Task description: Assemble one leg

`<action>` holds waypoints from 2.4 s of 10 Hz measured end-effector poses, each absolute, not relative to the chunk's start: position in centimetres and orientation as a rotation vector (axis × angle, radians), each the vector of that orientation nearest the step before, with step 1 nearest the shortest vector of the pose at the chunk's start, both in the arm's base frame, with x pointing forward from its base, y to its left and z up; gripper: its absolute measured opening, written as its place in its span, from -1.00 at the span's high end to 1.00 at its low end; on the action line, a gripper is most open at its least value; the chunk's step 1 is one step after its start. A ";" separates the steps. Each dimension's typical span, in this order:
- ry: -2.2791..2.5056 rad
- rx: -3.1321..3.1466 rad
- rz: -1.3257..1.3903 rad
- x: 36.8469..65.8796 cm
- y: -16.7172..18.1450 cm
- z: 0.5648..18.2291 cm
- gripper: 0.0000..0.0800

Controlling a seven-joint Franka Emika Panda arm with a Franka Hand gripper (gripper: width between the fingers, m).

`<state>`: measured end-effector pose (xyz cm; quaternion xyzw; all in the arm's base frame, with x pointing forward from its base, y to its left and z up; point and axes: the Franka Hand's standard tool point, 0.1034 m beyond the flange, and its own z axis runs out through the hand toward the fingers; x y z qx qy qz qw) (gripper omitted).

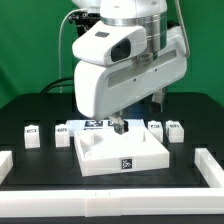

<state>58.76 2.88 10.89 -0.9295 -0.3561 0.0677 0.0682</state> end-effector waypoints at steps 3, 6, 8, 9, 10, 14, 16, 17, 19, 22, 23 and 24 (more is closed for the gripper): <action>-1.039 -2.795 0.214 58.8 2.9 10.9 -0.63; -1.039 -2.795 0.214 58.8 2.9 10.9 -0.63; -1.039 -2.795 0.214 58.8 2.9 10.9 -0.63; -1.048 -2.794 0.207 58.7 2.9 10.7 -0.63; -1.104 -2.794 0.149 57.6 2.5 10.1 -0.63; -1.631 -2.623 0.066 52.2 0.2 9.2 -0.63; -1.601 -2.637 0.066 52.2 0.1 9.1 -0.63; -1.601 -2.636 0.067 52.2 0.1 9.0 -0.63; -1.627 -2.620 0.055 52.1 -0.1 8.9 -0.63; -2.070 -2.290 -0.067 47.3 -3.6 6.8 -0.63; -2.335 -2.060 -0.071 46.8 -4.3 6.5 -0.63; -2.427 -2.060 -0.106 46.7 -4.1 6.3 -0.63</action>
Offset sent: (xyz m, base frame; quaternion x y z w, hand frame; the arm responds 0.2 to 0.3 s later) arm 0.0000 0.0000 0.0000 0.0000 0.0000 0.0000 1.0000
